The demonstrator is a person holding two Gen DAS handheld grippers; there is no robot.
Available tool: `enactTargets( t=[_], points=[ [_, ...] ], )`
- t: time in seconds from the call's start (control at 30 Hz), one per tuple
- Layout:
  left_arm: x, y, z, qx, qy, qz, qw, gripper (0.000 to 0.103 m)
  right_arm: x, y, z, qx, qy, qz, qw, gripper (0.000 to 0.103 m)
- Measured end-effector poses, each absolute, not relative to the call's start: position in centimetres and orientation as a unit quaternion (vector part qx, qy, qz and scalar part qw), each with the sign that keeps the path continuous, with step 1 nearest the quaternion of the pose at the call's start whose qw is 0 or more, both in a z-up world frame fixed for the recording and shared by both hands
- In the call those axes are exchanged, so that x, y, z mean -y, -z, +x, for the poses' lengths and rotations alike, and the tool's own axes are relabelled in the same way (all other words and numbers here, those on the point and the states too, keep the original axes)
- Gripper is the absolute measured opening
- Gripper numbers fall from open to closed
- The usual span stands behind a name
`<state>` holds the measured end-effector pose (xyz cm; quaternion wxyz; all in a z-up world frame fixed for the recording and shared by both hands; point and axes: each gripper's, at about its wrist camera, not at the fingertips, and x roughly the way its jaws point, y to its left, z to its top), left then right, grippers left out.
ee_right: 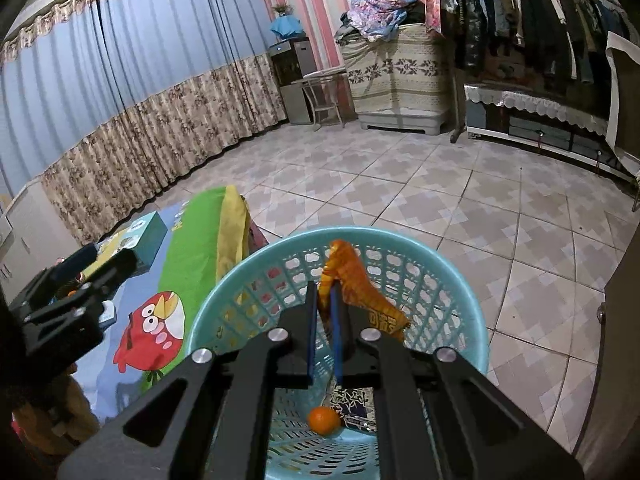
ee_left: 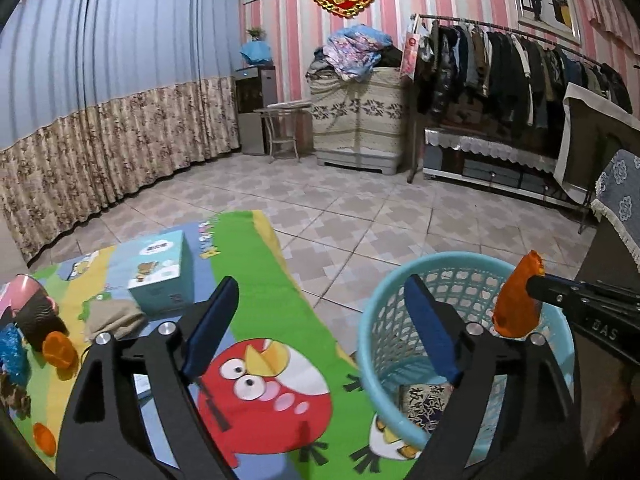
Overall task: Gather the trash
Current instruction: 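Carry the orange and chip bag over the basket and release both, then return to the mat and grasp the brown paper bag with the left tool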
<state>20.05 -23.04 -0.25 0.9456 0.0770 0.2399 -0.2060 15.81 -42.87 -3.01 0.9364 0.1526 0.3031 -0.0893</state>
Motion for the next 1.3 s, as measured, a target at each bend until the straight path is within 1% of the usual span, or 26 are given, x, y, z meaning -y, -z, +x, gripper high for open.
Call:
enactTargets(
  t=[0.1,0.13,0.17,0.2,0.23,0.33,0.37,0.4,0.47,0.57,0.83,1.1,1.3],
  points=[
    [22.1,0.2,19.8,-0.239,0.200,0.075,0.947,0.086,42.7,3.1,16.1,-0.307,0.096,0.150,0.935,0.009],
    [21.8,0.1,19.8,-0.240,0.198,0.073,0.948,0.086,42.9,3.2,16.3,-0.310,0.097,0.151,0.934,0.010],
    [21.5,0.1,19.9,-0.241,0.196,0.071,0.948,0.087,42.9,3.4,16.4,-0.313,0.099,0.153,0.932,0.023],
    [21.3,0.1,19.8,-0.242,0.194,0.070,0.948,0.087,42.9,3.4,16.4,-0.315,0.101,0.154,0.931,0.042],
    [20.9,0.1,19.9,-0.244,0.192,0.069,0.948,0.087,42.8,3.6,16.5,-0.316,0.106,0.153,0.930,0.048],
    [19.9,0.2,19.8,-0.245,0.185,0.066,0.949,0.088,42.6,3.8,16.7,-0.325,0.112,0.144,0.928,0.057],
    [19.5,0.2,19.8,-0.246,0.183,0.064,0.950,0.088,42.5,3.9,16.8,-0.329,0.116,0.139,0.927,0.068],
    [18.9,0.2,19.9,-0.247,0.179,0.061,0.950,0.089,42.4,4.0,16.9,-0.332,0.119,0.134,0.926,0.074],
    [18.0,0.3,19.8,-0.248,0.174,0.058,0.951,0.090,42.2,4.1,17.0,-0.335,0.122,0.125,0.926,0.078],
    [16.3,0.3,19.7,-0.249,0.164,0.052,0.953,0.092,41.8,4.1,17.0,-0.334,0.140,0.112,0.925,0.086],
    [10.3,0.5,19.5,-0.263,0.129,0.027,0.956,0.097,39.7,2.8,16.8,-0.306,0.157,0.091,0.935,0.092],
    [2.4,1.3,19.5,-0.271,0.068,0.023,0.960,0.097,34.8,2.2,17.5,-0.288,0.147,0.045,0.945,0.094],
    [-4.8,2.5,20.3,-0.293,0.008,0.021,0.956,0.097,31.2,2.7,18.0,-0.293,0.128,0.032,0.947,0.094]
  ],
)
